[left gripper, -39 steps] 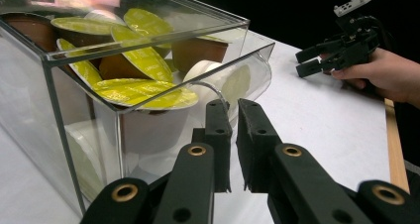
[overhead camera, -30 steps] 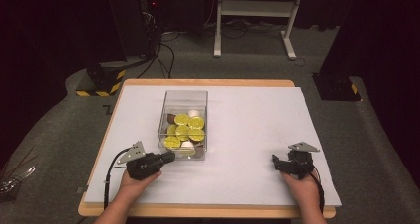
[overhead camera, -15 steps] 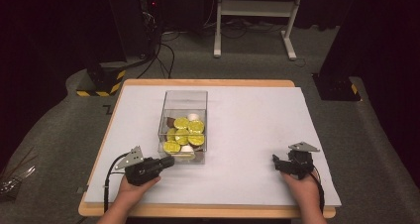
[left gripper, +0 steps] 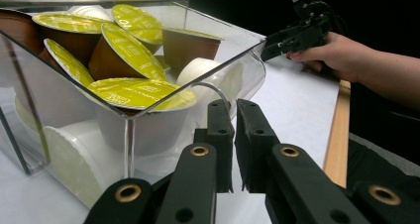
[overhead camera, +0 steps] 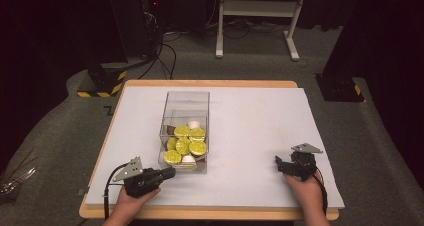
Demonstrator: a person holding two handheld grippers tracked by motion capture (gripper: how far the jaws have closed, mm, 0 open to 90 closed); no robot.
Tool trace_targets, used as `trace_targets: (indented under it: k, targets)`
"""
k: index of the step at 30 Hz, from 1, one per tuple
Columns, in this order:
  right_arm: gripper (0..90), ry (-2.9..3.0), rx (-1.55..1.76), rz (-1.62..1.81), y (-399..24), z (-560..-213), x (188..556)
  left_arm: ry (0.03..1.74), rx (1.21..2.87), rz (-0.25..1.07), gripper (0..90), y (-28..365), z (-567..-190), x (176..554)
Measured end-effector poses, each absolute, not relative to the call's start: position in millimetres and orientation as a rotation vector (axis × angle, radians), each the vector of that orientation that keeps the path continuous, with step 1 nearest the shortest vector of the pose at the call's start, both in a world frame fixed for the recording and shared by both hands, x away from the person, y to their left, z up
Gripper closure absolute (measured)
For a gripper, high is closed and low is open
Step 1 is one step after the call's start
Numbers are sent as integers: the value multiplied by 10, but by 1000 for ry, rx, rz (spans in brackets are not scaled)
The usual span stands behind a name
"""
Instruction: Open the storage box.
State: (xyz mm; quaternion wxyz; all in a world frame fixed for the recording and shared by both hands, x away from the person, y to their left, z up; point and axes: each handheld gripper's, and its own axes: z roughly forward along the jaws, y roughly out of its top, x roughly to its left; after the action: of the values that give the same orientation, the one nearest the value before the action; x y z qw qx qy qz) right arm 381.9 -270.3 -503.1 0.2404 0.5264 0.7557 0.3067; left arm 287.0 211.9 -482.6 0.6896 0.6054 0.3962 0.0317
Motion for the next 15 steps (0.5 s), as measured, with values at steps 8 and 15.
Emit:
trace_targets:
  k: [8, 15]
  targets:
    - [185, 2067, 1441, 839, -2702, -5031, 3819, 885, 1361, 50, 854, 2127, -4841, 2742]
    - [186, 2068, 1443, 838, -2702, -5029, 3817, 886, 1358, 44, 853, 2172, -4842, 2675]
